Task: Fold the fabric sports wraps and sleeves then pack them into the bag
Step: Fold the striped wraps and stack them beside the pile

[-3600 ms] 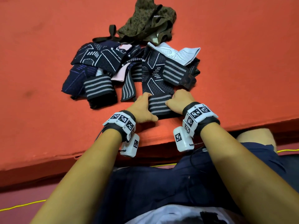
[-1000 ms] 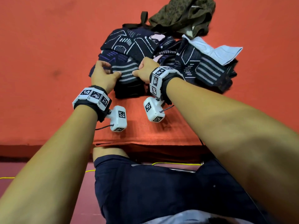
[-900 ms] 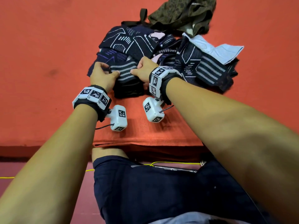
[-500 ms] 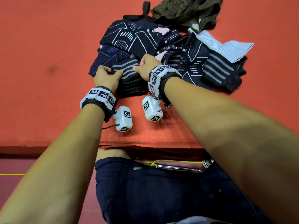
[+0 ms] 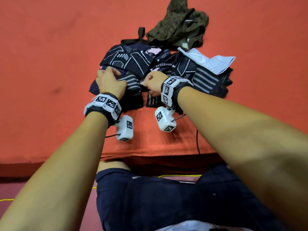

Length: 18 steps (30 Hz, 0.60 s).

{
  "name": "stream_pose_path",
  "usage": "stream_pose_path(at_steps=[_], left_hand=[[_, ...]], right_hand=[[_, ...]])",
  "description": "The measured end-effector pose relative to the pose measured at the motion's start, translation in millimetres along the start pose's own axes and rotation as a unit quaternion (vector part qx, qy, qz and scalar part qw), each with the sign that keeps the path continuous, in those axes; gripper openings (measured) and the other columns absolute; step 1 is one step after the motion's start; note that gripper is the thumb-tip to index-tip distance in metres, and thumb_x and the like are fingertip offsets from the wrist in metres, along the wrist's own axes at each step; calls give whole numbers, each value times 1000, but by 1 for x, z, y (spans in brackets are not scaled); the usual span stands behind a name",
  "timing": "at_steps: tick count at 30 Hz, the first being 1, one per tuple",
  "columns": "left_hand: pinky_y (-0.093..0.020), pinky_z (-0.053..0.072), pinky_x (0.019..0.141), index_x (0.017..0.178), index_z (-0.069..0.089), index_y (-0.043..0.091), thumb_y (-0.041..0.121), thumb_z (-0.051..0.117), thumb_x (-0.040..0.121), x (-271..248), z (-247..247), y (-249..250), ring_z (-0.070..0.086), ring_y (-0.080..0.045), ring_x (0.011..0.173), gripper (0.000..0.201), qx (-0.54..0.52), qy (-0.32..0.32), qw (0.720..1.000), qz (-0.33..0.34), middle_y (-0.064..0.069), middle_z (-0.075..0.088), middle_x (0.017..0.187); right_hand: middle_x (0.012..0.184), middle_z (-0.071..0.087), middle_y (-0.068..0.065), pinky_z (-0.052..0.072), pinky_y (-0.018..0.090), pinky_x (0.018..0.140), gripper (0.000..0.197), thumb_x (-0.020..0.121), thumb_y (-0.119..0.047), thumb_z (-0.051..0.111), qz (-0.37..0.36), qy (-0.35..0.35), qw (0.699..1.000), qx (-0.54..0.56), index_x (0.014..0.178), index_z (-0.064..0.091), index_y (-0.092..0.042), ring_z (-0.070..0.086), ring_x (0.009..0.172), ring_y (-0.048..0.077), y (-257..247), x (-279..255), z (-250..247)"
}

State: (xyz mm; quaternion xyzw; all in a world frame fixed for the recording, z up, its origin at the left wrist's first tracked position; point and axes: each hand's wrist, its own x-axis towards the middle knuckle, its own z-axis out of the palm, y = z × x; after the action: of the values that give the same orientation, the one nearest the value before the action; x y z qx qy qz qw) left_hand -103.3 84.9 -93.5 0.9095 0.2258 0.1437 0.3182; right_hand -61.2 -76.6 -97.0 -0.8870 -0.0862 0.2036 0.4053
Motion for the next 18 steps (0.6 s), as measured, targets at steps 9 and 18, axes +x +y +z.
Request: stream_pose_path(at_steps=[9,18], left_hand=[[-23,45,75,87,65,19,13,65,82,-37,54,65,63,-15,79,8,-14,-131,987,95,-2,68,89],[-31,50,95,103,64,20,17,72,82,-60,116,113,64,-20,101,23,-10,-260,957,128,0,68,102]], right_hand=[[103,68,10,50,27,70,12,97,-13,47,49,106,986,-116,97,59,-12,64,90,28,49,-37,-72],[101,67,9,43,28,70,21,91,-13,52,115,184,969,-115,104,67,-5,63,92,28,105,-55,-126]])
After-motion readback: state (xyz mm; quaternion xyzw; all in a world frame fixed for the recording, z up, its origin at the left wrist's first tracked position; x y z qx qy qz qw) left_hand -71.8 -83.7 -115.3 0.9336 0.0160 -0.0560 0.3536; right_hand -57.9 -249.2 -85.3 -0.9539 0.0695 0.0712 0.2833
